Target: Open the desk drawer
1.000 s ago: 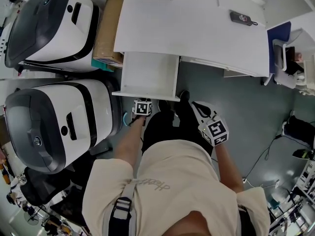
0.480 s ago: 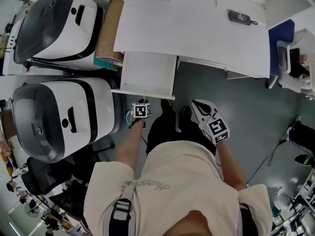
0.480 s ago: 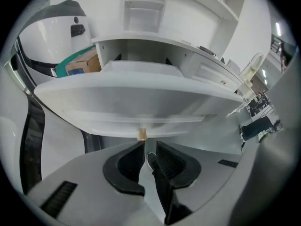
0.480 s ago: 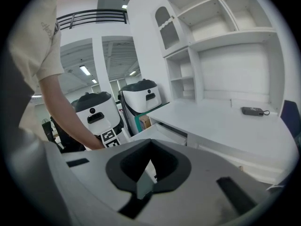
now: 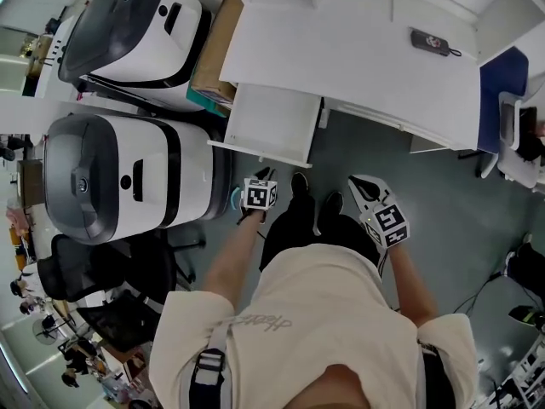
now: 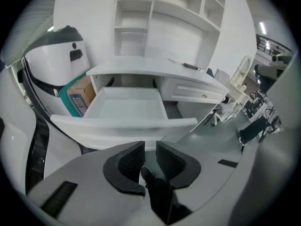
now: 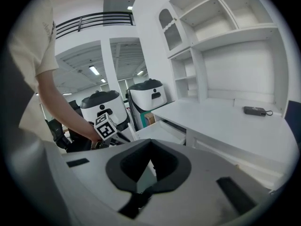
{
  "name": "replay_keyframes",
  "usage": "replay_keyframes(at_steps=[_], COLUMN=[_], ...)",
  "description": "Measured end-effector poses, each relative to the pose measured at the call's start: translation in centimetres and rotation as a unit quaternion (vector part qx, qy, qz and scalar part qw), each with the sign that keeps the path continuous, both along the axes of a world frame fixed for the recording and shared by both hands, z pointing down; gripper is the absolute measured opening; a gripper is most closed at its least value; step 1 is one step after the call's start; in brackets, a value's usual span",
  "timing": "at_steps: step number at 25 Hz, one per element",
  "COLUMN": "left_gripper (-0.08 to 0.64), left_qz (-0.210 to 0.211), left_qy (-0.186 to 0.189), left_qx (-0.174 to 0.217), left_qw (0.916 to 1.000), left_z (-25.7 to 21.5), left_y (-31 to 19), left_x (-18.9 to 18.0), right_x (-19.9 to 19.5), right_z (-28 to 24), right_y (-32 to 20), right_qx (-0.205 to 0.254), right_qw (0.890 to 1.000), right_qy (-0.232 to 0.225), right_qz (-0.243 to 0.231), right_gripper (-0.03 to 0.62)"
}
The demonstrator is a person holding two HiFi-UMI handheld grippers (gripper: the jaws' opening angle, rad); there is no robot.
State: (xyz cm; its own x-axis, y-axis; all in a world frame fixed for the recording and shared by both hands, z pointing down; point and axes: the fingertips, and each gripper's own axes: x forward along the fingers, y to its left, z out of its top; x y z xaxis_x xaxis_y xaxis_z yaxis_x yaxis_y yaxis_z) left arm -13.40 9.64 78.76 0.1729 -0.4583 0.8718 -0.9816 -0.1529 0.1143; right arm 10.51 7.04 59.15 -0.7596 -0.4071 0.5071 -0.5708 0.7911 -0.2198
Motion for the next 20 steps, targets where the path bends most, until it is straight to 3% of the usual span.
replay_keyframes(at_steps=[4,8,12,20], left_gripper=[0.074,0.054,0.038,0.009], left_qz=[0.007,0.014,0.013,0.033], left_qy=[0.010,0.016,0.035,0.052], left_qx=[0.072,0.142,0.220,0.320], left_qw=[0.9974,0.9896,0.9749,0.9454], left_z=[-5.6,-12.4,-19.7,-29.0], left_y=[-1.6,-2.9,-4.5,-7.0], left_x=[1.5,2.4,3.0,2.7], right_x=[-0.1,-0.4,-1.0,-2.2], right_z=[-0.4,-1.7,-4.3,-11.7], right_y=[0.3,0.3,-0.6,-2.5], right_qx=[0.001,0.006,0.030,0.107], right_qw=[1.000,1.000,0.998,0.989], right_qy=[-0.016,-0.028,-0.050,-0.092], right_qz=[-0.012,-0.010,0.000,0.042], right_gripper=[0.002,0.002,0.002,0.002])
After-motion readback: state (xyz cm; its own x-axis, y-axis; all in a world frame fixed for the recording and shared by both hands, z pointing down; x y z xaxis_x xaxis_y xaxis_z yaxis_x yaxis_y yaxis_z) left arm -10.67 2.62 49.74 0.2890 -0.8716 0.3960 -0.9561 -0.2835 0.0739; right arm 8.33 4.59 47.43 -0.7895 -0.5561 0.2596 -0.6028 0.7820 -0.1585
